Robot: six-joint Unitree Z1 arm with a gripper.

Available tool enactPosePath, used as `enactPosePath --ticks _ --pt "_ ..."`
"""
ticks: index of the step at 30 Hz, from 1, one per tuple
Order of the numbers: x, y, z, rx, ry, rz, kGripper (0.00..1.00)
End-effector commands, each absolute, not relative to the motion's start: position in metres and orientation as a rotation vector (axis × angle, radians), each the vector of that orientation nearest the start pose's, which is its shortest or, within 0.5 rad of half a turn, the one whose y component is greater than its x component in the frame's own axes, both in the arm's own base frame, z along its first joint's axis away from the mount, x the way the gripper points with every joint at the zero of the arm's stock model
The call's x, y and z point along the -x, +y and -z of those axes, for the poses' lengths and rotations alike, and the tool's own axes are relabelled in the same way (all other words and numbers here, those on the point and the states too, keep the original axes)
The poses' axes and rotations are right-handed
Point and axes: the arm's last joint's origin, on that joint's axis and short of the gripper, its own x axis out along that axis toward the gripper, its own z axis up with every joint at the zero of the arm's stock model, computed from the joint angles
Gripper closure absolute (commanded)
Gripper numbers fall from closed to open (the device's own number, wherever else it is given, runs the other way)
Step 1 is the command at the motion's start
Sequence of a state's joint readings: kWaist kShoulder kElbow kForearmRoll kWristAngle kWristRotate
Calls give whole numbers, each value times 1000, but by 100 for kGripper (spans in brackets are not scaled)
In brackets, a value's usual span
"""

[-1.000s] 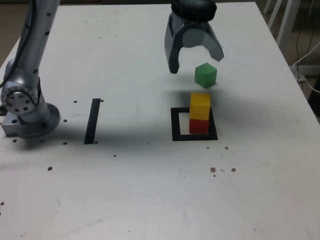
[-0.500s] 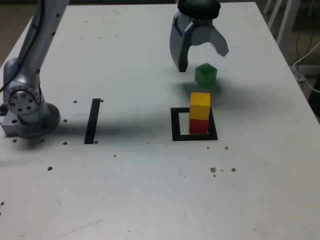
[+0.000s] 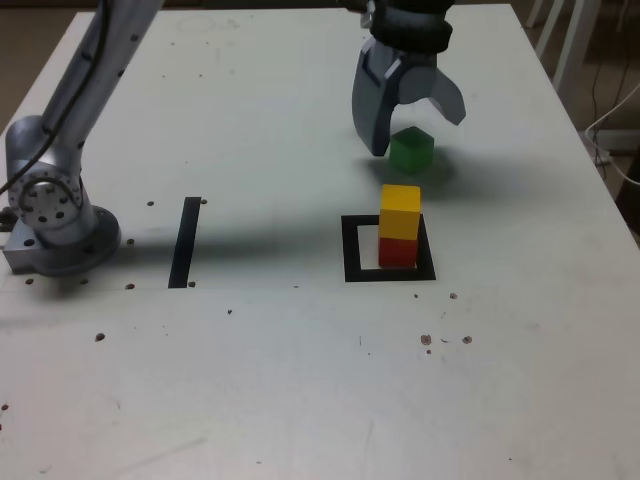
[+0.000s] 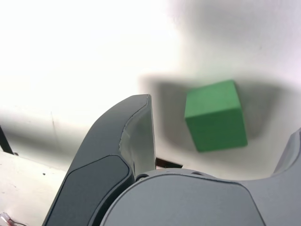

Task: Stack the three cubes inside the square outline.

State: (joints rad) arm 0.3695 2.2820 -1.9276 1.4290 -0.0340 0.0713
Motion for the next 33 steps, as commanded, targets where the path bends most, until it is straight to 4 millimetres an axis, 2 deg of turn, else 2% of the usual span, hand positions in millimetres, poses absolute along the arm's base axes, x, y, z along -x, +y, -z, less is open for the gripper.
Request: enactPosePath --ticks 1,9,13,21,26,29,33 --pt "-402 156 -224 313 1762 -176 2" --pt "-408 163 -210 336 1780 -149 7" --pt "-409 164 -206 346 1792 -139 13" --pt "-410 165 -202 352 1809 -133 47" --pt "-413 165 -203 341 1798 -126 64" --pt "-414 164 -204 333 1791 -121 70" --pt "-415 163 -204 328 1789 -118 71"
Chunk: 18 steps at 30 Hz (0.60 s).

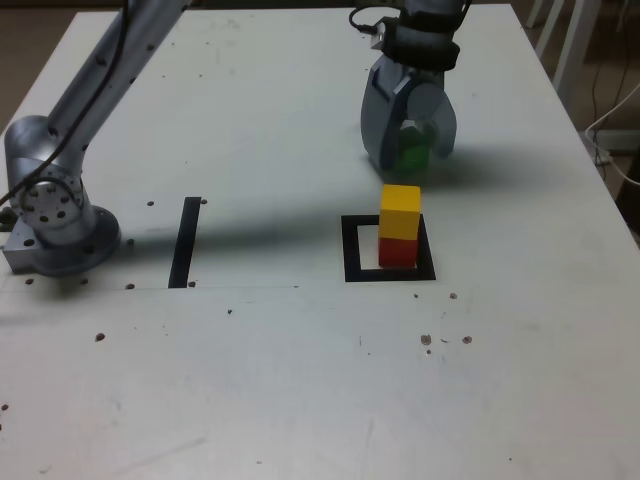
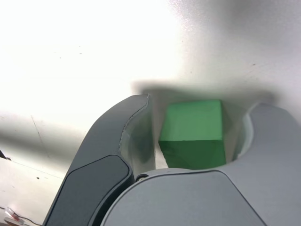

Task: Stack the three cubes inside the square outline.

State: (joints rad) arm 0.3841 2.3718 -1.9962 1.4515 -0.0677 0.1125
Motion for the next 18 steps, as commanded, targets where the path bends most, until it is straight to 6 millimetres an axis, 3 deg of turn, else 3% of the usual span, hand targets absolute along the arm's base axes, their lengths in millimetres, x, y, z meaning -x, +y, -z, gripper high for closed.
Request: enactPosePath --ticks 1,18 --pt "-415 163 -204 327 1789 -118 71" --pt "-413 155 -214 249 1788 -98 71"
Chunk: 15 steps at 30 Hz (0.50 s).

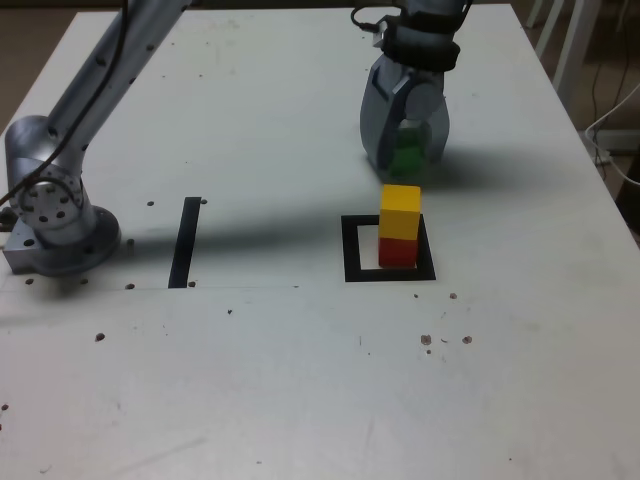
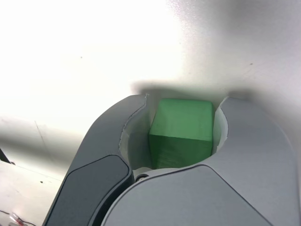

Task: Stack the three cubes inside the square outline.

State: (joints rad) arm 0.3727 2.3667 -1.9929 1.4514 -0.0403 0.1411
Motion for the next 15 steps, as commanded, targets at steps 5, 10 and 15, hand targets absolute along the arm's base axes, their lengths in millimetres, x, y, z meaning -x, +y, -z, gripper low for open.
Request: enactPosePath --ticks 5,10,15 --pt "-411 142 -232 179 1773 -78 71" --pt "-405 126 -254 117 1759 -73 71" --pt "-396 110 -273 69 1748 -66 71"
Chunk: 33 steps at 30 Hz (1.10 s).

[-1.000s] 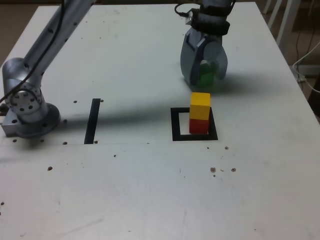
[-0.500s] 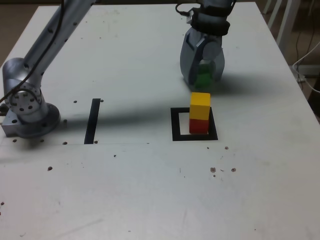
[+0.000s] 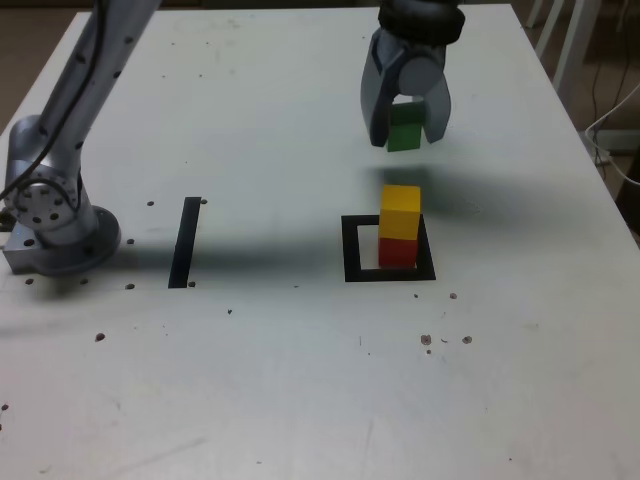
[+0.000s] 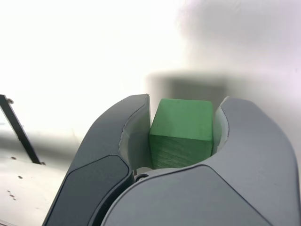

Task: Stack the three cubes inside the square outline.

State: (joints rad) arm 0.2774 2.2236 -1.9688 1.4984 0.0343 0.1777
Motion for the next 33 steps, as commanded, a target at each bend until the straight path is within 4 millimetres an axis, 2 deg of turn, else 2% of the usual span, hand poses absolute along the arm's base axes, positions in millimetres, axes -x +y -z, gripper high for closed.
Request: enactPosePath --ticks 1,16,33 --pt "-395 106 -276 62 1746 -62 71" --pt "-380 56 -307 7 1731 35 71" --pt "-379 12 -306 -33 1761 107 71"
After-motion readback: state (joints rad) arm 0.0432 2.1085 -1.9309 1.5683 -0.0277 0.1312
